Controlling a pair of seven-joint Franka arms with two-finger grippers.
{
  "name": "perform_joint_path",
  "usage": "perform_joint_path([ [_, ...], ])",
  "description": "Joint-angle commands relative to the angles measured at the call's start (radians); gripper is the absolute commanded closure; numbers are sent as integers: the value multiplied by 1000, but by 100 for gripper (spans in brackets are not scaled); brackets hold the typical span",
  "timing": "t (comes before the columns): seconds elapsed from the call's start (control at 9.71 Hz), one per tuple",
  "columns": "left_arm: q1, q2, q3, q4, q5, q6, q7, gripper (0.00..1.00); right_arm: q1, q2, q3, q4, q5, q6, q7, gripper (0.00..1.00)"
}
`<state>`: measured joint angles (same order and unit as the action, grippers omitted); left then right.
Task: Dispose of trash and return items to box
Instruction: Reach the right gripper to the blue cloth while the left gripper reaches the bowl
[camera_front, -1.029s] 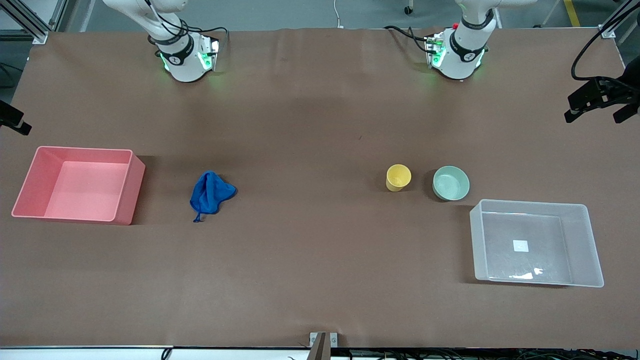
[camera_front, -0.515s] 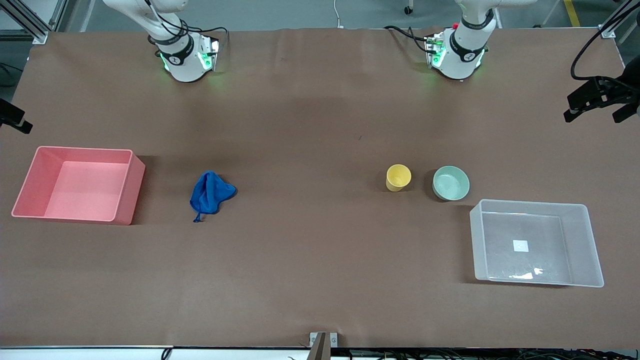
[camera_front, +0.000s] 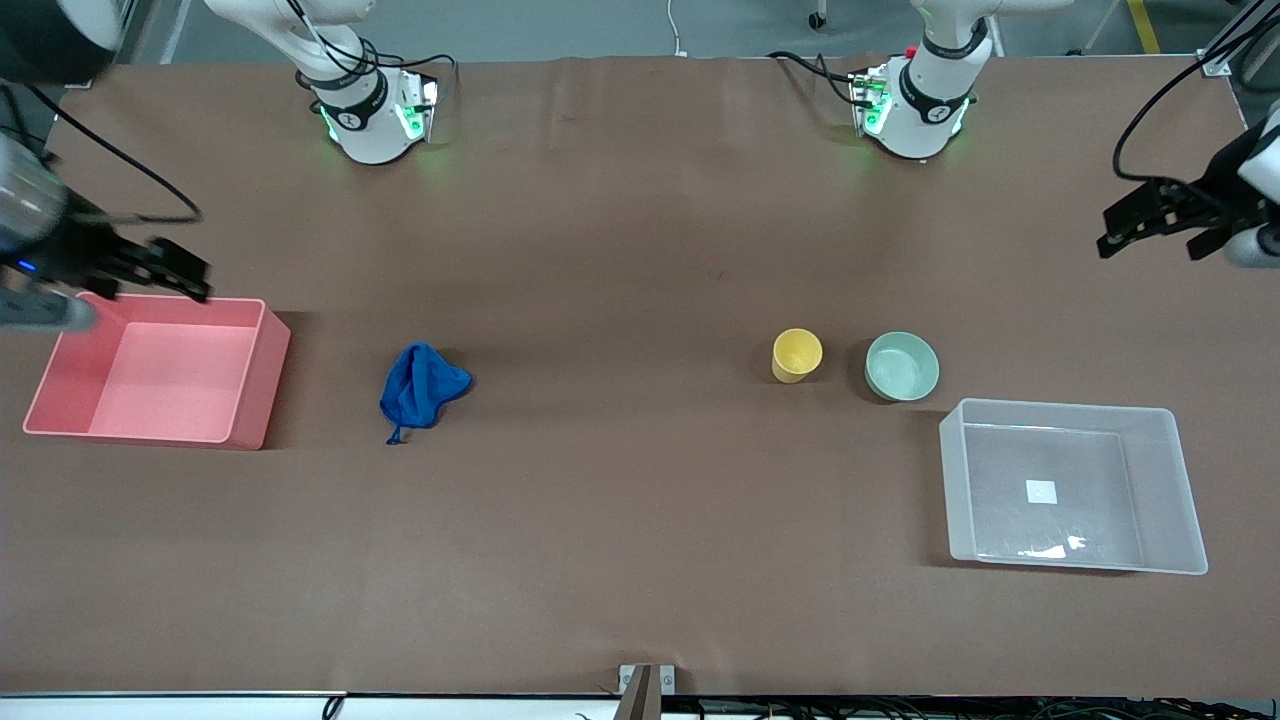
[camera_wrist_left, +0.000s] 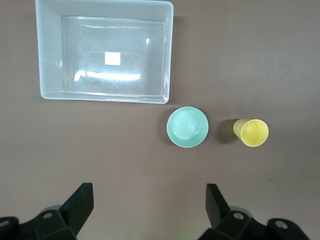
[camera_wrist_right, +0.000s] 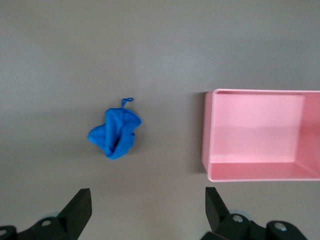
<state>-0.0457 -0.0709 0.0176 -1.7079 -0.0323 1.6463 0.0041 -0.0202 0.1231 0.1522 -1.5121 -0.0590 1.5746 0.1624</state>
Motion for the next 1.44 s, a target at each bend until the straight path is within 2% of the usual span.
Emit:
perform_joint_path([
  [0.0, 7, -84, -8, -276, -17, 184, 1, 1, 11, 6, 24, -161, -13, 146, 58, 0],
  [0.1, 3, -81, -21, -348, -21, 264, -4, 1, 22, 13, 24, -248, -13, 222, 86, 0],
  [0.31, 1, -70, -48, -517, -21, 466, -22, 1, 16, 21, 24, -467, -2, 478, 139, 0],
  [0.51, 3, 1, -85, -629, -21, 683, -62, 1, 20, 67, 26, -612, -2, 710, 204, 0],
  [0.62, 4, 63, -85, -663, -20, 779, -62, 1, 20, 102, 27, -658, -1, 808, 206, 0],
  [0.82, 1, 181, -87, -684, -20, 890, -78, 1, 23, 186, 30, -720, 1, 983, 250, 0],
  [1.13, 1, 345, -88, -732, -20, 1126, -79, 3, 43, 231, 53, -734, 42, 1054, 253, 0],
  [1.24, 0, 386, -88, -733, -17, 1142, -79, 8, 43, 242, 53, -763, 42, 1106, 252, 0],
  [1.34, 3, 407, -87, -733, -9, 1164, -78, 22, 45, 242, 55, -773, 42, 1117, 253, 19],
])
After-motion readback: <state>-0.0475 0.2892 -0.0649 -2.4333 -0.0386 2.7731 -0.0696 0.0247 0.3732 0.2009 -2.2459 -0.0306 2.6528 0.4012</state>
